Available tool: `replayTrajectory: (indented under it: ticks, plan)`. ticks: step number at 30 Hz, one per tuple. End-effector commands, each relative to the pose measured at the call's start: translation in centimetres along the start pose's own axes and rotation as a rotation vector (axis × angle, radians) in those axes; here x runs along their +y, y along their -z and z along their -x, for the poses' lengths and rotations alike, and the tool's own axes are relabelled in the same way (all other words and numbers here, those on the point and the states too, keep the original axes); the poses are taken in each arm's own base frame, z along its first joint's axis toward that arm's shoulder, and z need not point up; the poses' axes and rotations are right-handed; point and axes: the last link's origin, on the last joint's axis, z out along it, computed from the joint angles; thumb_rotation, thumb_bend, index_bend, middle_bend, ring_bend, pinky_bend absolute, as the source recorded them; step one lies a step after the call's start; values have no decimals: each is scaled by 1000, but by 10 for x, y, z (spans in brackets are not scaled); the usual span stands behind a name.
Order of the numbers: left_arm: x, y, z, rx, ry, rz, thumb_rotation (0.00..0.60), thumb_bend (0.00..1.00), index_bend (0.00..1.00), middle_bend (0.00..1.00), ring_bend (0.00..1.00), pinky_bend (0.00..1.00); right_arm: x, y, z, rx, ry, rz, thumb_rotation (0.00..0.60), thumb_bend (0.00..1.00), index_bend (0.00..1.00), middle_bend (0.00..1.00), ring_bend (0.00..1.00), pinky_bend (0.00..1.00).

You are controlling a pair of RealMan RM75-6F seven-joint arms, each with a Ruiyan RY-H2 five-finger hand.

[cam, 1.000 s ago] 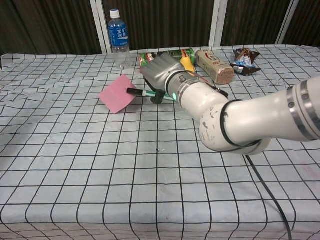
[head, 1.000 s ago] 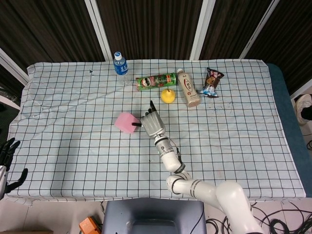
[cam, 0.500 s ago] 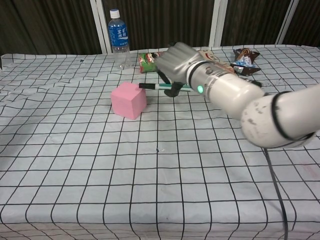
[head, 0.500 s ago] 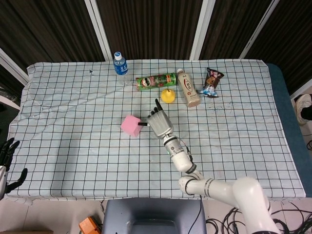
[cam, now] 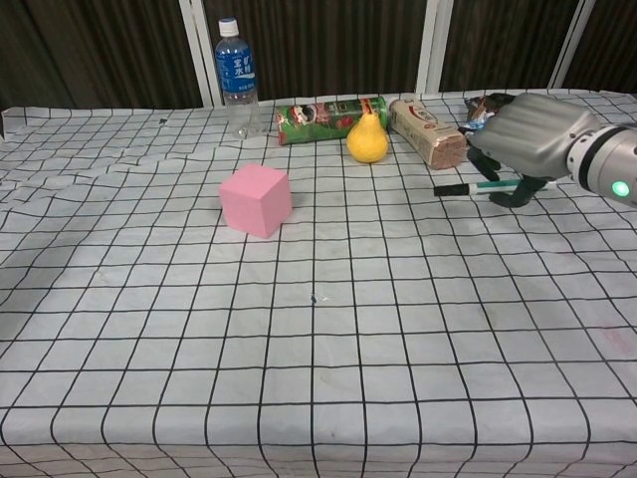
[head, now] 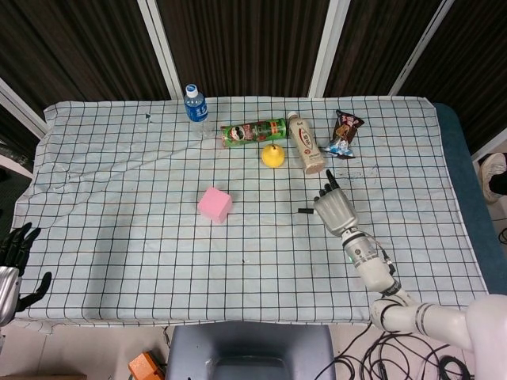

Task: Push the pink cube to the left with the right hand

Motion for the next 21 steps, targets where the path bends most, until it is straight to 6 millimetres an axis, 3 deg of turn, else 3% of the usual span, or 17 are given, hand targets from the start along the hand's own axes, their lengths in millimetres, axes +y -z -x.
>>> replayTrajectory:
  ticks: [1,5,9,14,18,21]
  plan:
    - [1,-1,0,-1,1,2,600,399,0,0,0,127,0,3,27,-54,-11,-4,600,635,892,550,359,42]
    - [1,-3,1,-7,-1,3,600,399,0,0,0,127,-5,-1,38,-64,-15,-17,600,636,837,550,359,42]
    - [1,-4,2,-10,-2,4,600,399,0,0,0,127,-8,-4,43,-70,-8,-22,600,635,654,533,346,41]
    - [1,-3,3,-19,-2,9,600,401,0,0,0,127,-5,-1,45,-77,-11,7,600,635,398,441,301,13]
    - [0,-2,2,-17,-6,1,600,403,0,0,0,127,3,13,38,-40,-36,37,600,583,317,418,301,13]
    - [-1,0,1,-9,-8,-6,600,402,0,0,0,127,16,35,28,5,-80,60,600,514,279,399,294,12]
